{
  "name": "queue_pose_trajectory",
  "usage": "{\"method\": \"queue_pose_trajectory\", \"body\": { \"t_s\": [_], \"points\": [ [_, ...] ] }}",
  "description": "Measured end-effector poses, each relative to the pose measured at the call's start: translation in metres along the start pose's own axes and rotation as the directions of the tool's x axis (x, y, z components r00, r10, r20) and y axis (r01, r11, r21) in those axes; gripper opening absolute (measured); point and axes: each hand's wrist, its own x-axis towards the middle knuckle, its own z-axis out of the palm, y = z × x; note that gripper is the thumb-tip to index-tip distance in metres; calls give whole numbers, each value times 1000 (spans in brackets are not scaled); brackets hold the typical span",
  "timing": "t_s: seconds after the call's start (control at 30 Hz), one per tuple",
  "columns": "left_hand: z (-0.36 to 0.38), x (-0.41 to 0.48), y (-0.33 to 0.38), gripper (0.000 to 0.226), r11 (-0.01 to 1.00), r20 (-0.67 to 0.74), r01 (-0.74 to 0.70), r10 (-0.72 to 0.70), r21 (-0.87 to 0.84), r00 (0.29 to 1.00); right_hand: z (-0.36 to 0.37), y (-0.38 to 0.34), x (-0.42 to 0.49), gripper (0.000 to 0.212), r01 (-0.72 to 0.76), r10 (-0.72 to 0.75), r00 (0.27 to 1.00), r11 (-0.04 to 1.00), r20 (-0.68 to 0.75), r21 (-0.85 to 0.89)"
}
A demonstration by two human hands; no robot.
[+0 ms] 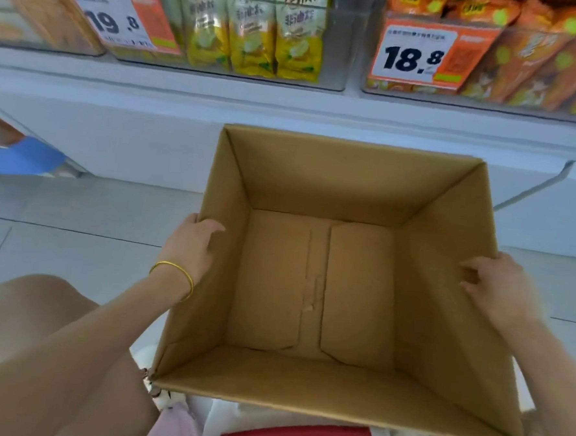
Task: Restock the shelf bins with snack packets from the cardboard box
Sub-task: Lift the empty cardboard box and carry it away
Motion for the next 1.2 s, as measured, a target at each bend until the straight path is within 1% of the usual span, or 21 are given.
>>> {"method": "queue_pose_trajectory", "body": {
  "t_s": [0.07, 0.17, 0.27, 0.37, 0.5, 0.63, 0.73, 0.9, 1.13, 1.2],
  "points": [
    [-6, -1, 4, 45, 1000, 9, -2, 2, -13, 1000, -3, 3, 2, 34, 9, -9, 1000, 1000, 6, 16],
    [-25, -5, 17, 41, 999, 63, -3, 5, -37, 998, -17, 7, -7, 34, 7, -9, 999, 998, 40, 55],
    [-53, -17, 33, 31, 998, 152, 10, -1, -58, 988, -50, 9, -23, 32, -4, -1, 998, 996, 63, 90],
    [-84, -34, 50, 29, 998, 222, 8, 5, -57, 975, -90, 11, -48, 30, -42, 34, 996, 994, 86, 100],
    [-131, -58, 74, 26, 993, 258, -71, 92, -90, 962, -142, 18, -101, 31, -130, 118, 985, 987, 129, 92],
    [-183, -77, 112, 24, 975, 269, -205, 221, -88, 937, -184, 40, -164, 29, -242, 228, 968, 958, 101, 157],
    [-209, -89, 152, 25, 954, 278, -297, 299, -48, 913, -205, 68, -198, 26, -299, 289, 954, 936, 79, 187],
    [-216, -126, 236, 27, 912, 331, -409, 383, 10, 862, -228, 140, -257, 27, -359, 353, 933, 904, 71, 232],
    [-188, -186, 374, 27, 801, 428, -594, 516, 65, 742, -247, 259, -348, 27, -527, 533, 843, 790, 76, 314],
    [-172, -202, 416, 28, 763, 457, -641, 541, 85, 706, -246, 296, -368, 27, -578, 582, 807, 744, 101, 335]
  ]
}}
